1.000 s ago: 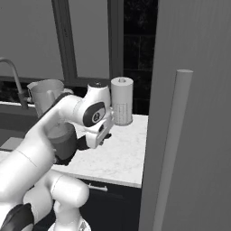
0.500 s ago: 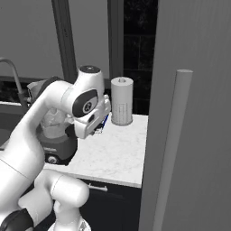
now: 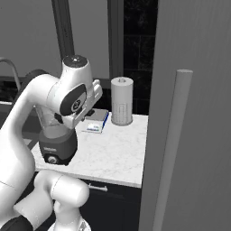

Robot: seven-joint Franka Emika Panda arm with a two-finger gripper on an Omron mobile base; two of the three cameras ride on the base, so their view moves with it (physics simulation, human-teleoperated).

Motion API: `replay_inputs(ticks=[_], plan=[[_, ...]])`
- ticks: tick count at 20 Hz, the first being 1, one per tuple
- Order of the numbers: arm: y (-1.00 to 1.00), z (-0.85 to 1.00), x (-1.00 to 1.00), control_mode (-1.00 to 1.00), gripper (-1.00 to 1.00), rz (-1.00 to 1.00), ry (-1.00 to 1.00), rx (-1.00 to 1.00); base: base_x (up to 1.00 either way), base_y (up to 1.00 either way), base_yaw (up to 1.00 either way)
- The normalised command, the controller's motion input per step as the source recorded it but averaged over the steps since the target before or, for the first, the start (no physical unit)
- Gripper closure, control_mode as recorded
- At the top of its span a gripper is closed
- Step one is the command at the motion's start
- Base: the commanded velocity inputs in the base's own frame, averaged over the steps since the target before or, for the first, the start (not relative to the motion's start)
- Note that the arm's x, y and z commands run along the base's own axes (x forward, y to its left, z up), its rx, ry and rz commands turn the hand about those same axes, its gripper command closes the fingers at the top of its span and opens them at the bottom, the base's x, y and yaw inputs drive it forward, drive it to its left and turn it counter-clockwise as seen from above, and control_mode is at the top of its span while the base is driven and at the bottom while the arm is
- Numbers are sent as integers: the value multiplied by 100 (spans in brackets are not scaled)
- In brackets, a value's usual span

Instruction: Close the lid blender by securely placing the lid on top.

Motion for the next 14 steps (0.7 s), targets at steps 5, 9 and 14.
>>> replay_inputs(ticks=[5, 9, 14], plan=[[43, 43, 0, -100, 100, -3, -22, 1, 0, 0, 0], [40, 48, 0, -100, 100, -3, -16, 1, 0, 0, 0], [34, 57, 4, -100, 100, -1, -10, 4, 0, 0, 0]])
